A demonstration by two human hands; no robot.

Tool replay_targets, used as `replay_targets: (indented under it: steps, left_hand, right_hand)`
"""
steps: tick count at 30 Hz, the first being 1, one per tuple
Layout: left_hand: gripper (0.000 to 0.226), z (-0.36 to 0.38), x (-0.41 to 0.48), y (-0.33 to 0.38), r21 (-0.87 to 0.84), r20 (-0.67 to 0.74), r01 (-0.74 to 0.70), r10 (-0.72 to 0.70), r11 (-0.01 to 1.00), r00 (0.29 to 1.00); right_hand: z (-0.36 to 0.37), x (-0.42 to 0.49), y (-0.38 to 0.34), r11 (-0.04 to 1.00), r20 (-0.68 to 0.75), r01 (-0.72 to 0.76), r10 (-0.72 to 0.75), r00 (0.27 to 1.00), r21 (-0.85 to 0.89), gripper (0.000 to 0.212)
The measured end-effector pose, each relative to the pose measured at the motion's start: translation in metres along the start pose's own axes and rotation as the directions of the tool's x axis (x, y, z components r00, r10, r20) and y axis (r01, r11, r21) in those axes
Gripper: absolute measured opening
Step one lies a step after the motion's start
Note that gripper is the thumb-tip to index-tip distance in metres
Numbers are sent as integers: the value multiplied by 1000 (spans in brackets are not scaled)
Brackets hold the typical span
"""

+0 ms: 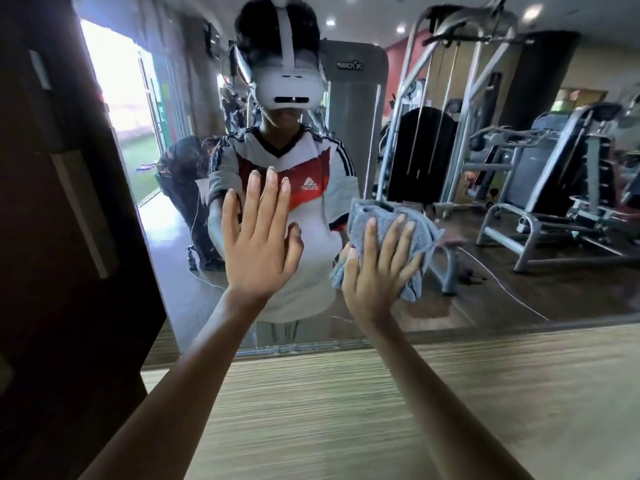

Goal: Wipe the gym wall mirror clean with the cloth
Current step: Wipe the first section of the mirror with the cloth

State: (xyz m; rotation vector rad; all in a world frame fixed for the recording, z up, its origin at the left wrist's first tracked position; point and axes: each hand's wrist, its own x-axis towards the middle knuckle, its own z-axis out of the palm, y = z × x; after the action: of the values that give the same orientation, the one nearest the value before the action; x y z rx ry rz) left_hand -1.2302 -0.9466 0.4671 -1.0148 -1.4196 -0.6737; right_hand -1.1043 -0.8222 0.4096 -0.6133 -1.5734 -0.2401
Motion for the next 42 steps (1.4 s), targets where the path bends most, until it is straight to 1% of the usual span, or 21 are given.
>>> replay_targets:
  steps: [3, 5, 7, 8, 9, 11, 13, 14, 17, 20, 21, 24, 25, 26, 29, 30, 32, 34, 37, 40, 42]
  left_hand:
    - [59, 1, -10, 0, -11, 4, 24, -24, 1000, 1000]
    - [58, 1, -22, -3, 8, 9, 11, -11, 1000, 1000]
    - [57, 0, -32, -6, 18, 17, -38, 38, 999, 999]
    - [57, 0, -35, -7, 17, 23, -54, 53, 998, 998]
    - [57, 0, -36, -8, 16, 24, -57, 57, 998, 998]
    - [57, 0, -35, -7, 27, 14, -46, 45, 999, 999]
    - [56, 1, -35, -4, 45, 11, -32, 32, 998, 999]
    - [55, 1, -36, -3, 56, 16, -33, 32, 998, 999]
    - [54, 1, -37, -4, 65, 25, -35, 33, 997, 999]
    - [54, 2, -38, -5, 58, 18, -39, 38, 998, 999]
    - [53, 2, -38, -6, 59, 18, -41, 40, 997, 999]
    - [54, 1, -39, -8, 49, 18, -50, 50, 998, 999]
    - [54, 1, -39, -8, 42, 18, -49, 48, 998, 999]
    - [53, 0, -38, -9, 37, 14, -47, 47, 998, 999]
    - [54, 0, -36, -6, 20, -11, -21, 22, 1000, 1000]
    - [55, 0, -34, -6, 24, -23, -14, 14, 1000, 1000]
    - [56, 0, -30, -5, 43, -44, 14, -12, 999, 999]
    - [56, -1, -20, -7, 78, -74, 65, -60, 995, 995]
    - [57, -3, -4, -11, 118, -81, 121, -112, 986, 990]
    - [60, -6, 7, -16, 99, -32, 109, -106, 989, 994]
    - [62, -11, 17, -23, 66, 18, 123, -124, 990, 992]
  right_hand:
    - [1, -54, 18, 967, 120, 256, -253, 960, -7, 56]
    - [-3, -74, 49, 896, 180, 441, -427, 886, -51, 55]
    - [-11, -76, 84, 846, 183, 527, -507, 842, -79, 55]
    - [-14, -73, 96, 866, 159, 494, -478, 864, -80, 54]
    - [-15, -65, 101, 910, 124, 407, -395, 910, -84, 54]
    - [-13, -45, 88, 991, 47, 119, -116, 992, -66, 54]
    - [-9, -27, 56, 994, 3, -102, 102, 995, -29, 54]
    - [-7, -21, 39, 992, 2, -126, 126, 992, -14, 55]
    - [0, -24, 1, 999, 38, 29, -30, 999, 25, 60]
    - [7, -51, -5, 980, 88, 192, -197, 976, 58, 56]
    - [6, -62, 4, 962, 119, 268, -272, 955, 52, 56]
    - [-4, -89, 53, 851, 200, 525, -515, 833, 6, 59]
    - [-9, -88, 67, 838, 205, 545, -532, 822, -12, 59]
    - [-12, -81, 74, 858, 185, 513, -500, 846, -32, 56]
    - [-12, -30, 59, 977, 75, 210, -207, 975, -40, 54]
    - [-10, -8, 44, 991, 42, 131, -129, 991, -34, 54]
    - [-7, 26, 11, 997, 13, 73, -73, 997, -23, 53]
    - [-3, 40, -13, 993, 22, 113, -112, 993, -28, 53]
    - [-2, 29, -17, 967, 74, 246, -242, 968, -62, 56]
    - [-11, 13, 15, 880, 164, 470, -454, 876, -74, 62]
    - [-22, 25, 40, 840, 205, 532, -505, 838, -104, 64]
